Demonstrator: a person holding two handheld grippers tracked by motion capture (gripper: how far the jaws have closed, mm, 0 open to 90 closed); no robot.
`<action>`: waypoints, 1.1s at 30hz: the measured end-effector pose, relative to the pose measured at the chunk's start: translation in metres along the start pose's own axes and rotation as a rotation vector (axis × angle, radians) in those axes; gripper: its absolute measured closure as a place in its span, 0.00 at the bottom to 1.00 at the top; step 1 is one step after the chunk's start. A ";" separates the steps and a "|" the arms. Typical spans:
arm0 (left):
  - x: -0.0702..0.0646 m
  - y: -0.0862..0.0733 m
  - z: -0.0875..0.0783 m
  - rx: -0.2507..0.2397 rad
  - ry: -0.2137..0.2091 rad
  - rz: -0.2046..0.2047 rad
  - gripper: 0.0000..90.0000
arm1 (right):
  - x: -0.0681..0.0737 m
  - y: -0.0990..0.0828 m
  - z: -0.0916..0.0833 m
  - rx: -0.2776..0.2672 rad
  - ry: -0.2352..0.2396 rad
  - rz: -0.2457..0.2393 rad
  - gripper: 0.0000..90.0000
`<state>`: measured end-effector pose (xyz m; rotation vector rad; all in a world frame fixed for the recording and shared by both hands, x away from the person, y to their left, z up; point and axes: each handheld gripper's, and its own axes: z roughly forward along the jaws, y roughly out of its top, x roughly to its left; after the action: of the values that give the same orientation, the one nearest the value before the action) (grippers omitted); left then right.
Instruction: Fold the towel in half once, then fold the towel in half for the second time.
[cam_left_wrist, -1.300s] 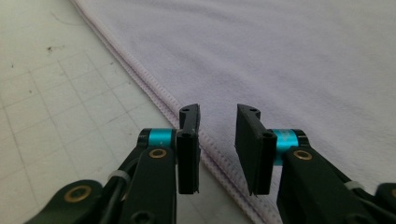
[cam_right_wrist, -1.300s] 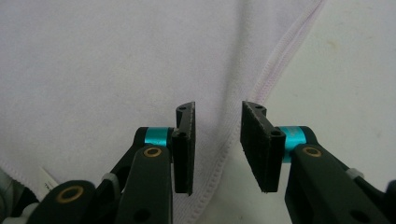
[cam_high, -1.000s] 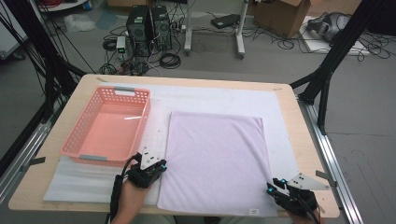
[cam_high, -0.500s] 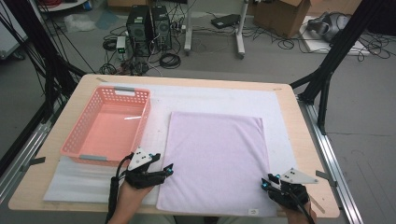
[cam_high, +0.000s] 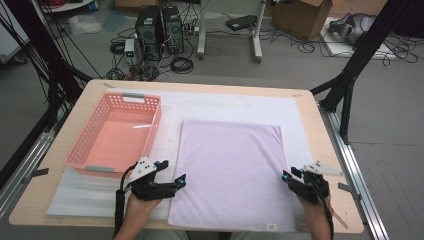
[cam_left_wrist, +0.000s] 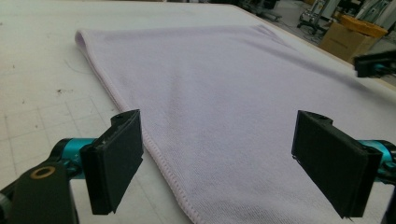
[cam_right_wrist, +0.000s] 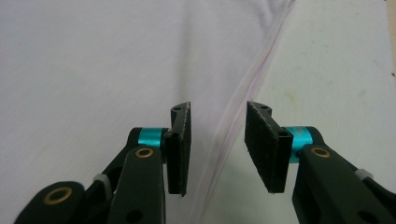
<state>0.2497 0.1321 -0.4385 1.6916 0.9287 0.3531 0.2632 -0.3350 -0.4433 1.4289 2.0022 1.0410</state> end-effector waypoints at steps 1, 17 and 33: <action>-0.001 0.000 0.001 0.001 -0.007 0.003 0.19 | -0.002 0.003 0.008 0.017 -0.010 0.006 0.67; 0.002 0.003 -0.002 -0.018 -0.023 0.001 0.19 | -0.015 -0.014 -0.044 -0.081 0.042 0.034 0.38; 0.007 0.006 0.002 -0.002 -0.076 0.012 0.18 | -0.003 -0.003 -0.041 -0.133 0.092 -0.035 0.18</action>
<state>0.2577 0.1350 -0.4354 1.6976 0.8626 0.2955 0.2326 -0.3515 -0.4209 1.2937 1.9740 1.2199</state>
